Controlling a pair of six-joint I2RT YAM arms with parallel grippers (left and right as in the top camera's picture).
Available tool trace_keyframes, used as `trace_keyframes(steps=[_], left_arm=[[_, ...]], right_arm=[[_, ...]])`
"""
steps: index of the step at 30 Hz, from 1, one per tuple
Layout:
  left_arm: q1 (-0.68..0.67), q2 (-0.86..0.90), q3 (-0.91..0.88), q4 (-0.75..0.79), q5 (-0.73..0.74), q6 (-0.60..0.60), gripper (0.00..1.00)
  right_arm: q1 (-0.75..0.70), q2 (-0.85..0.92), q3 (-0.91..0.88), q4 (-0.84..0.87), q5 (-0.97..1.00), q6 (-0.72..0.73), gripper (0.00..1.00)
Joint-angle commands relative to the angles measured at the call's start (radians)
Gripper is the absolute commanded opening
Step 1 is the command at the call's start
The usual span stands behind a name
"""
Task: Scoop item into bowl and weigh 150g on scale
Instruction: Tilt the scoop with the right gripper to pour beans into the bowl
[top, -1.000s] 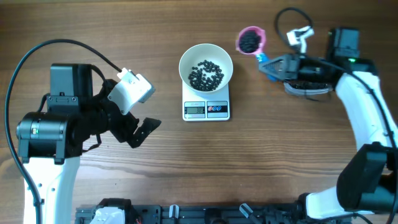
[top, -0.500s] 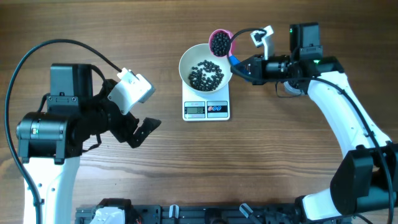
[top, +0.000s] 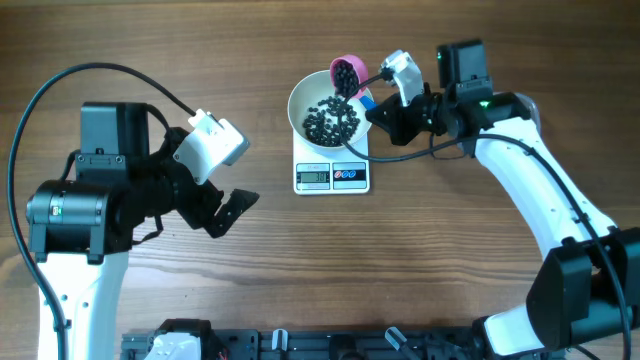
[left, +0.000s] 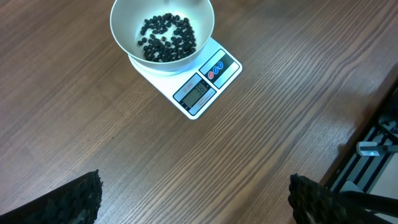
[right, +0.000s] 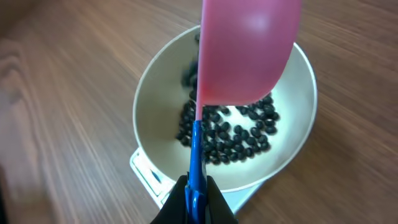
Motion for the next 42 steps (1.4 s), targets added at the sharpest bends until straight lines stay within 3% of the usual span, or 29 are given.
trace_keyframes(steps=[1,24,42], left_arm=[[0.006,0.004,0.019,-0.001,0.008,0.012,1.0],[0.006,0.004,0.019,-0.001,0.008,0.012,1.0],[0.006,0.004,0.019,-0.001,0.008,0.012,1.0]], right_arm=[[0.02,-0.024,-0.001,0.002,0.079,-0.053,0.04],[0.127,-0.024,-0.001,0.004,0.455,-0.169,0.04],[0.188,-0.029,0.014,0.037,0.558,-0.288,0.04]])
